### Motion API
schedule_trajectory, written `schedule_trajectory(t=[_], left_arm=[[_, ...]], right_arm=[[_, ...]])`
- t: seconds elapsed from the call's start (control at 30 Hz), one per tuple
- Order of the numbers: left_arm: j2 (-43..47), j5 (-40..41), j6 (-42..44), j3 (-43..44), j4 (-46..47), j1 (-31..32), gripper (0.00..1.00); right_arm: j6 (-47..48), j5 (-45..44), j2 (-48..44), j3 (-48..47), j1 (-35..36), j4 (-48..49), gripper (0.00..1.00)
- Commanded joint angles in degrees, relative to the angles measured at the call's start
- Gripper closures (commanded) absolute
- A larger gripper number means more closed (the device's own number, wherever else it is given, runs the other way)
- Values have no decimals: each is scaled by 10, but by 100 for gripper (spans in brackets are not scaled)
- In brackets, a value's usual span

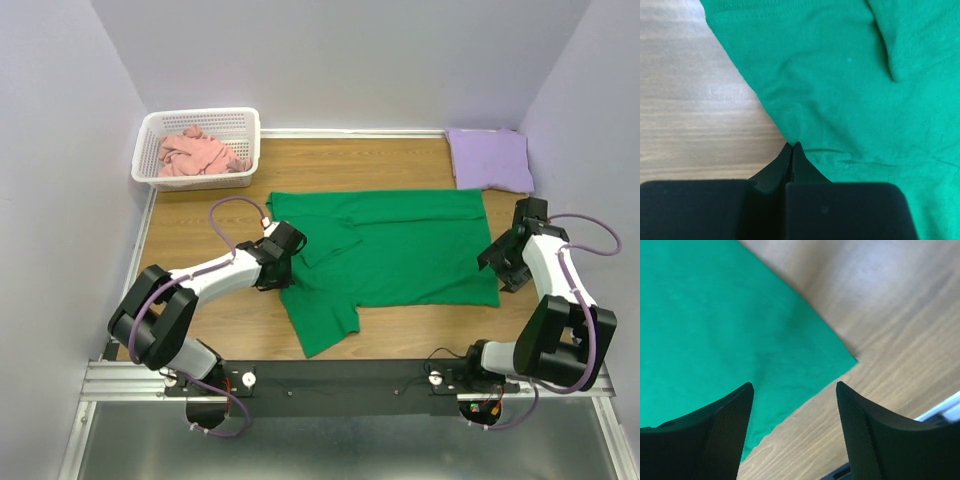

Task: Fold and stack the t-shirts
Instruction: Fold the tshirt

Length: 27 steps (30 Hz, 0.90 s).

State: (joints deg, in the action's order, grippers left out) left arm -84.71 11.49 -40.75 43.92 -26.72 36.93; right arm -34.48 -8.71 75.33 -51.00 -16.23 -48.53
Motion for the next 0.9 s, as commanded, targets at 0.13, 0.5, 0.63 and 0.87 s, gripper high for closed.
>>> schedule_trajectory(t=[0.13,0.5,0.63,0.87], left_arm=[[-2,-7,45,-26,18,-31,100],[6,-6,59,-20,15,-38,100],[18,-5,59,-22,22,-41,100],[41,-1,58,-28,28,-42,100]], right_arm=[[-59,-60,-31,68,-25,-27,28],[-67,-50,-43,76,-25,-22,37],[-67,-54,-40,75,-25,-22,42],[-92,-45,-34,86,-26,-19,47]])
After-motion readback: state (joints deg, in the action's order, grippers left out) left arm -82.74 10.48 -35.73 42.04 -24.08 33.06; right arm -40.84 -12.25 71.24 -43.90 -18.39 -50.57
